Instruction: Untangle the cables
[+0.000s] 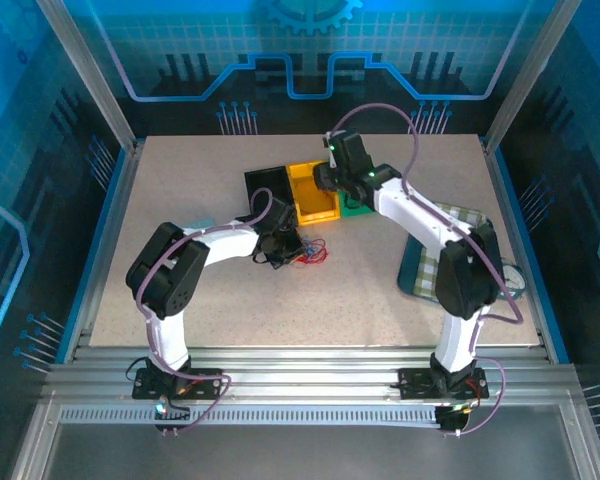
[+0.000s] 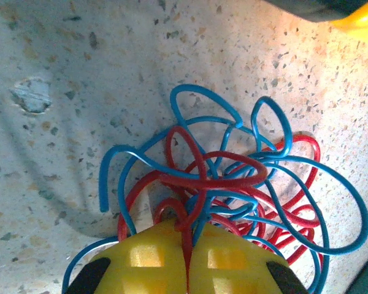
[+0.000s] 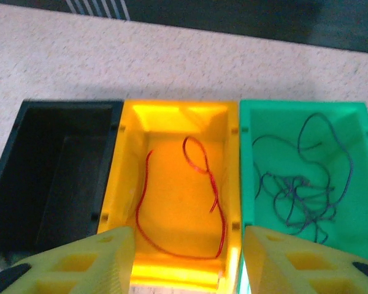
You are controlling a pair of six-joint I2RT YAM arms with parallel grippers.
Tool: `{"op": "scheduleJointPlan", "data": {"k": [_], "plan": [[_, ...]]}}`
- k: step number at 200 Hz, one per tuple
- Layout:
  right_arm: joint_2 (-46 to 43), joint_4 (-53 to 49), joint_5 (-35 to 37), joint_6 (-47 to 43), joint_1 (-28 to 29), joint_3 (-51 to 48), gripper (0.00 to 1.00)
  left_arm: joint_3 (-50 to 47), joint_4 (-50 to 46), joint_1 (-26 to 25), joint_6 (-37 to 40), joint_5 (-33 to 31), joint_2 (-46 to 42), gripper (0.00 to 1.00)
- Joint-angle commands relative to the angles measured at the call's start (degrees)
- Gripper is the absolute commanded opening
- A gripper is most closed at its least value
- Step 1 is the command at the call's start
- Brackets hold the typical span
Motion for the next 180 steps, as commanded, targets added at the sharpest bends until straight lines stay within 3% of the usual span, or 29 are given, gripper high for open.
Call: {"op": "scheduleJointPlan", "data": {"k": [1,56,138,180], "plan": [[-3.44,3.01,-7.41,0.79,0.47,-7.87,0.49,-2.92,-0.61,0.75,-1.88,-0.21,0.14,0.0],[-5.32,5.24,-13.5,7.47,1.63,-22.68,0.47,-3.6,0.04,-0.45,-2.71,-0.85,0.32,0.0],[-1.82,4.09,-20.21,10.4,2.03,-26.28,0.47,-2.51,-1.52,-1.14,-3.26,-0.91,1.37,0.0],[-0.9,3.12,-20.68,12.08,2.16,-25.95,0.32,-1.9,-1.96,-1.22,-3.07,-0.91,1.71,0.0]]}}
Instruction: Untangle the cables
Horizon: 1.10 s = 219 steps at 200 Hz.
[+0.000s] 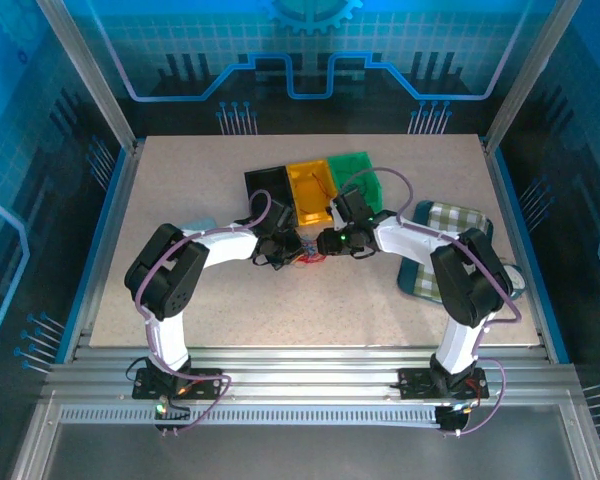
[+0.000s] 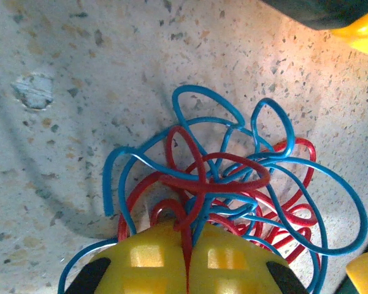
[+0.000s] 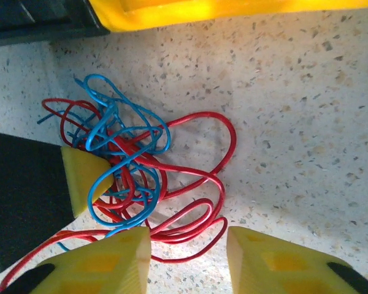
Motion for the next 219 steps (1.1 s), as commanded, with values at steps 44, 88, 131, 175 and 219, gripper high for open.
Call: {"op": "scheduleJointPlan", "data": {"k": [44,88,131,175,219], "plan": [[1.04,-1.62,-2.66,1.3,0.8,-1.24,0.3,-0.45,-4.82,-0.76,-0.14,-0.88,2.02,0.0],[1.49,-3.21,-2.41,1.3,0.86,-0.68,0.3,-0.63,-4.73,-0.74,-0.09,-1.07,1.75,0.0],[0.89,-3.89,-2.76,0.57,0.65,-1.41,0.29,-0.81,-4.47,-0.76,0.03,-1.07,1.75,0.0],[2.19,-2.29,-4.72,1.11,-0.16,-1.44,0.28,-0.54,-4.55,-1.09,0.05,-1.09,1.75,0.0],[1.21,2.6,-9.14,1.12,-0.29,-2.64,0.31,-0.5,-4.47,-1.2,0.16,-1.17,1.84,0.0]]}}
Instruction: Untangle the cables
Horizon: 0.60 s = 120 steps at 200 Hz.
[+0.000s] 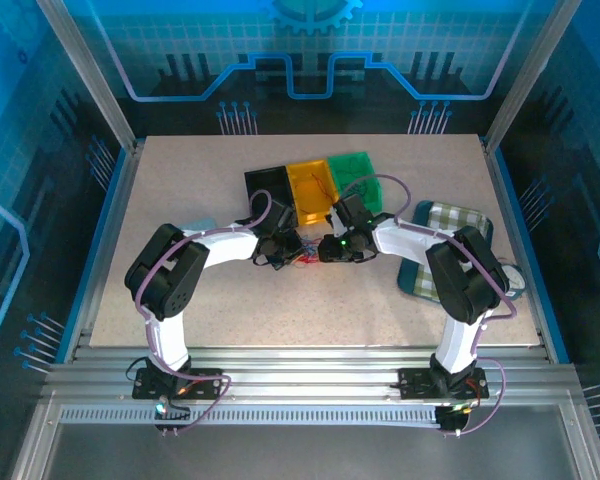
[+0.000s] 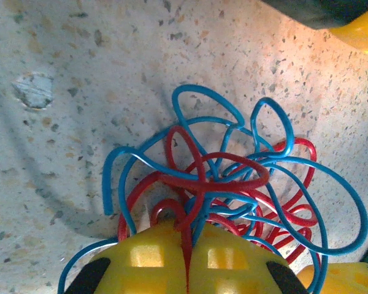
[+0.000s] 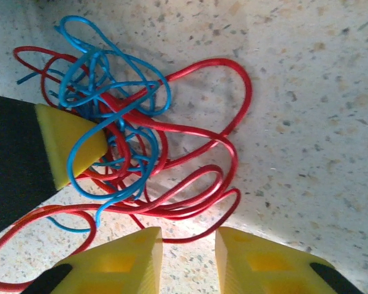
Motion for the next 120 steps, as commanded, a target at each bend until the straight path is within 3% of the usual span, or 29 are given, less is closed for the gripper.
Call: {"op": "scheduleJointPlan", "data": {"k": [1,87,120], "plan": [[-0.16,3.18,-3.88,0.32,-0.21,-1.14,0.31,-0.56,-4.34,-0.94,0.17,-0.66,1.84,0.0],[2.74,5.3,-2.82,3.22,-0.99,-0.26,0.26,-0.23,-4.68,-0.9,0.4,-0.79,1.93,0.0],[1.83,8.06,-2.0,6.08,-1.77,-1.6,0.13,-0.41,-4.82,-0.89,0.24,-0.96,1.92,0.0]]}}
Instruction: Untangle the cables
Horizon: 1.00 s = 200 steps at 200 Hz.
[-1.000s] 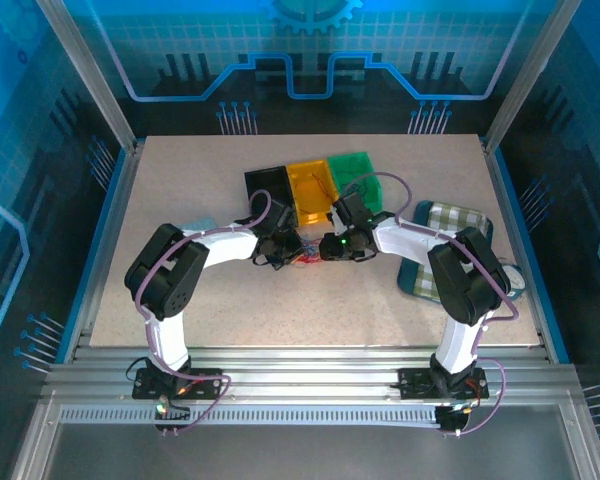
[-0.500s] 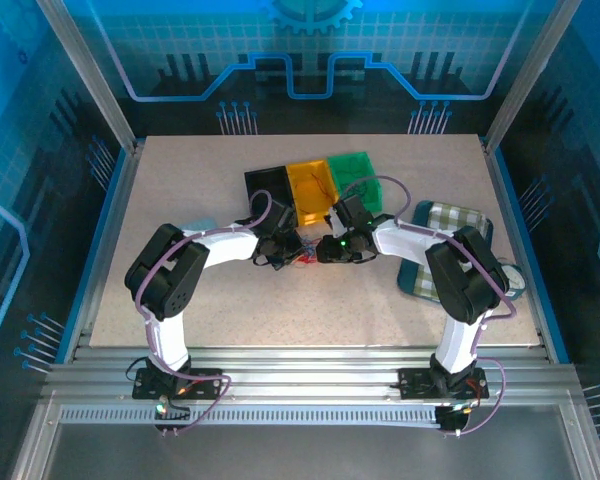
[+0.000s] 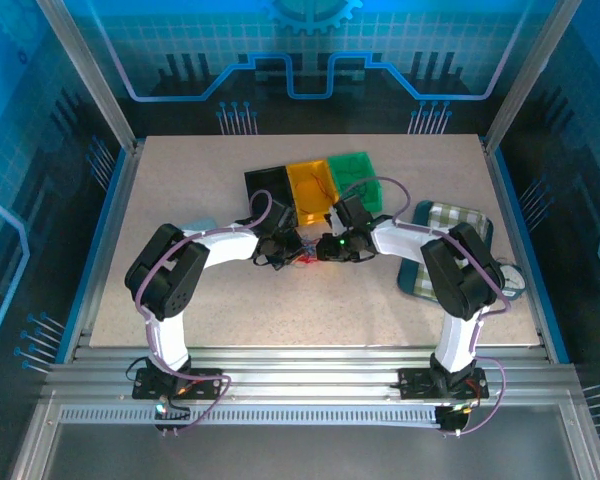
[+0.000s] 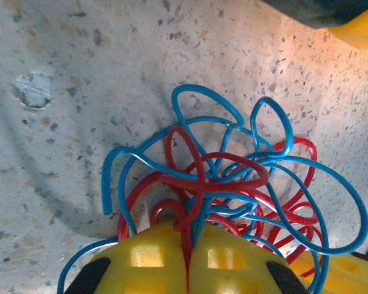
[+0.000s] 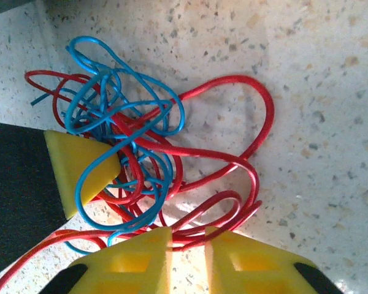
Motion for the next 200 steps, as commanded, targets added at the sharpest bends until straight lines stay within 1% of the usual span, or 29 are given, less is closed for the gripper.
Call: {"op": "scheduleJointPlan", "data": {"k": [1,13,50,80,150,200], "plan": [[-0.17,2.76,0.61,2.97,-0.97,-1.03,0.13,-0.52,-4.71,-0.85,0.26,-0.85,1.97,0.0],[-0.72,2.59,2.04,3.3,-1.16,-1.45,0.07,-0.57,-4.74,-0.88,0.1,-1.0,1.92,0.0],[-3.46,1.03,8.81,3.72,-2.63,-3.14,0.0,-1.43,-4.43,-0.79,-1.14,-2.16,1.4,0.0],[-6.51,-1.14,14.84,5.33,-5.13,-4.8,0.0,-2.72,-4.67,-0.26,-2.39,-3.33,0.63,0.0],[-11.11,-3.83,21.68,5.79,-10.56,-6.85,0.0,-5.93,-3.46,1.23,-5.53,-3.94,-0.57,0.02],[-15.01,-5.71,27.32,7.33,-16.5,-8.4,0.0,-9.63,-2.96,2.79,-8.17,-5.47,-3.26,0.0]]}}
